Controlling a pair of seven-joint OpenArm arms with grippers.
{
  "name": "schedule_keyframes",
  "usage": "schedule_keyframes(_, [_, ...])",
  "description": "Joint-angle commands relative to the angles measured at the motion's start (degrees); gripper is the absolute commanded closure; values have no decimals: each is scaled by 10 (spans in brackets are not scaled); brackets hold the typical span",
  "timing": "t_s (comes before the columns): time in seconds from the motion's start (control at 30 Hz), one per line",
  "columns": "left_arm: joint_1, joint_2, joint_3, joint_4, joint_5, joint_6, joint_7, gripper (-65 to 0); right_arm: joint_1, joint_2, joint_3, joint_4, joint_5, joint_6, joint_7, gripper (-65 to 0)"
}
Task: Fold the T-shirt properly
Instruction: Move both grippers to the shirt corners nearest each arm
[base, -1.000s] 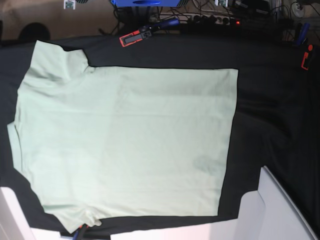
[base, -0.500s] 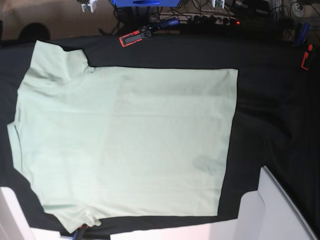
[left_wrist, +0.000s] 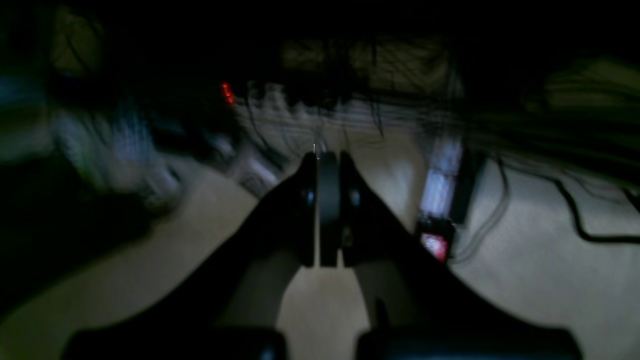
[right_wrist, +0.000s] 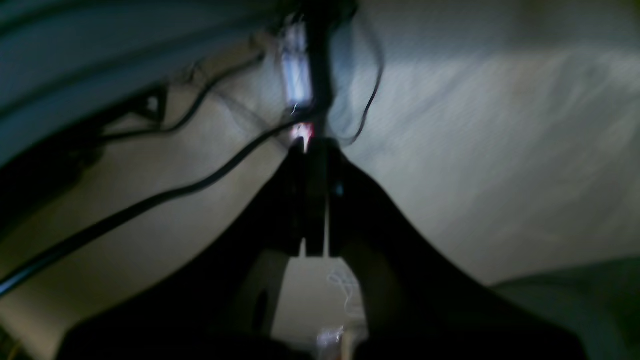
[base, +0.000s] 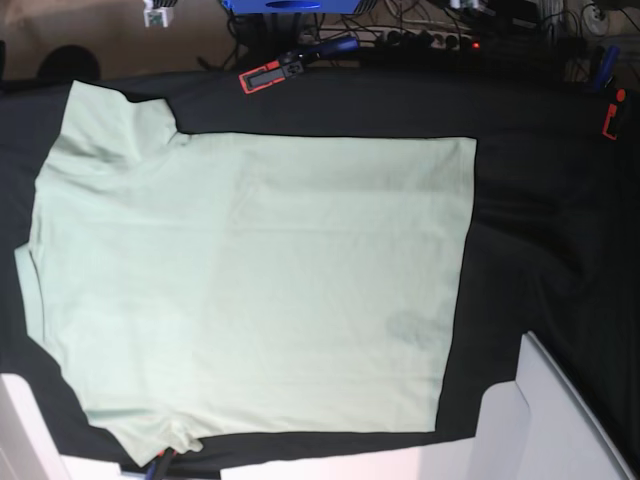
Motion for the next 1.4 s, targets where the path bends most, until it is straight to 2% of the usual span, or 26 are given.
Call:
schedule_keyframes(0.0, [18,-9,-4,24,-7,5,-12,0,-32,-1,1,42,1,4,3,0])
schedule_keyframes(0.07, [46,-24,-5,73,-11,5,-10,0,-75,-2,1,132,1,4,-24,0])
schedule_keyframes(0.2, [101,-45,-5,190,-11,5,-10,0,-135,-2,2,306,2,4,-110,0])
schedule_keyframes(0.33, [159,-53,-6,319,-12,5,-6,0,-171,-3,2,444,2,4,-174,0])
schedule_keyframes(0.43, [191,-58,-10,412,-12,5,36,0,-177,-3,17,509,2,8,-221,0])
schedule_keyframes(0.63, [241,-56,-72,584,-12,5,97,0,-169,-5,80,591,2,9,-235,0])
schedule_keyframes(0.73, [240,-56,-95,634,-12,5,112,0,-142,-26,109,609,2,12,-235,0])
schedule_keyframes(0.8, [229,-58,-102,653,-12,5,129,0,-115,-40,128,609,2,42,-235,0])
schedule_keyframes(0.93, [199,-60,-103,663,-8,5,146,0,-61,-59,164,609,15,166,-242,0])
schedule_keyframes(1.0, [188,-60,-103,665,-8,5,147,0,-41,-57,189,609,78,208,-272,0])
schedule_keyframes(1.1, [182,-60,-103,664,-8,5,147,0,-5,-50,251,604,181,236,-344,-1])
schedule_keyframes(1.2, [181,-58,-104,664,-8,5,147,-15,32,-36,302,581,232,274,-402,-74])
schedule_keyframes(1.3, [177,-60,-104,664,-8,5,147,-64,62,-29,345,553,244,274,-439,-206])
schedule_keyframes(1.37, [171,-60,-104,662,-8,5,147,-71,82,-29,376,536,244,274,-455,-297])
